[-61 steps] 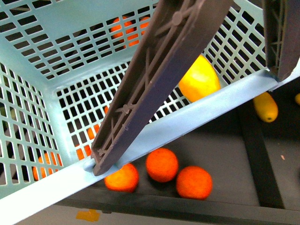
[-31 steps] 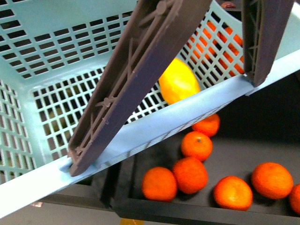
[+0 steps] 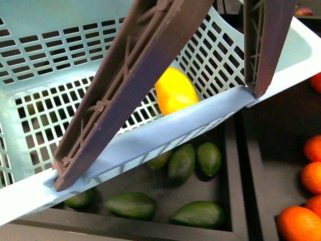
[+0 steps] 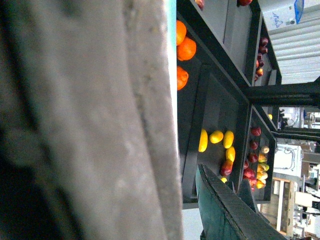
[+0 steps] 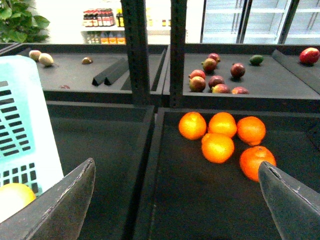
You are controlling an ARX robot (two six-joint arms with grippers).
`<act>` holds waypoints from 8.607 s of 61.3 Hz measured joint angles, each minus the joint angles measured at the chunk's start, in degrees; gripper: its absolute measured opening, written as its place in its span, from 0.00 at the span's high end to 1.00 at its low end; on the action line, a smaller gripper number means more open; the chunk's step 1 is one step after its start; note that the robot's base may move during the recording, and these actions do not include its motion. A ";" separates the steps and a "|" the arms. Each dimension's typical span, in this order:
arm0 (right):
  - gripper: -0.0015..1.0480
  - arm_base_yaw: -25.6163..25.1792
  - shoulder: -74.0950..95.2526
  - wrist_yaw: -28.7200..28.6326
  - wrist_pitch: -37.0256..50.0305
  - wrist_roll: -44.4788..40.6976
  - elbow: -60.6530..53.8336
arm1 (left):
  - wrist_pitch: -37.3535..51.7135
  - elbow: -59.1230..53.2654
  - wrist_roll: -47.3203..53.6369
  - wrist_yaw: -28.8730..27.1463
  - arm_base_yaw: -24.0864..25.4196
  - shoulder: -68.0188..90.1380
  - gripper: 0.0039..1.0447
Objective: Pick mango and avocado into basket
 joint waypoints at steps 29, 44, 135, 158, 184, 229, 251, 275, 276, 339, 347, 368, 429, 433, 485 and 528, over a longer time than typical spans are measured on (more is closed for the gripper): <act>0.08 0.00 0.00 0.04 -0.02 0.02 -0.07 | 0.00 0.02 0.07 0.37 0.07 0.00 0.73; 0.08 0.00 0.00 0.02 -0.02 0.00 -0.09 | -0.02 0.00 0.13 0.04 0.07 0.00 0.73; 0.08 -41.86 69.88 -9.07 -17.84 -23.43 31.23 | 0.02 0.02 0.17 0.37 0.07 0.07 0.73; 0.08 -39.47 80.56 -5.16 -19.28 -21.46 39.21 | 0.02 0.02 0.20 0.26 0.07 0.07 0.73; 0.08 -40.15 85.42 -3.89 -19.15 -21.00 41.11 | 0.00 0.02 0.20 0.31 0.09 0.07 0.73; 0.31 -40.96 88.85 -4.13 -17.33 -20.41 40.98 | 0.00 0.02 0.22 0.15 0.07 0.07 0.73; 0.39 -38.18 75.17 -11.04 -11.21 -22.16 30.73 | 0.02 0.02 0.20 0.31 0.07 0.07 0.73; 0.39 -23.43 37.05 -19.63 -19.43 -12.39 18.80 | 0.02 0.02 0.24 0.07 0.09 0.07 0.73; 0.39 -22.34 34.56 -19.47 -20.17 -11.74 18.51 | 0.02 0.02 0.24 0.07 0.09 0.07 0.73; 0.24 23.10 30.14 1.09 -18.84 6.54 35.28 | 0.02 0.02 0.20 0.33 0.07 0.07 0.73; 0.08 23.21 30.21 2.89 -18.88 7.69 35.30 | 0.02 0.02 0.22 0.26 0.07 0.07 0.73; 0.14 22.51 25.44 12.72 -16.59 7.89 33.57 | 0.00 0.02 0.11 0.07 0.09 0.09 0.73; 0.98 0.44 -10.16 -0.02 -4.87 -0.11 -5.46 | 0.00 0.02 -0.02 0.26 0.04 0.09 0.73; 0.98 -0.28 -12.20 -0.70 -6.19 -0.11 -6.21 | 0.00 0.02 -0.02 0.24 0.04 0.09 0.73; 0.98 -6.49 -36.04 -6.64 -24.61 -0.11 -9.92 | 0.00 0.02 0.11 0.28 0.04 0.09 0.73; 0.98 -6.49 -52.89 -6.60 -41.86 -0.11 -9.90 | 0.00 0.02 0.04 0.26 0.07 0.09 0.73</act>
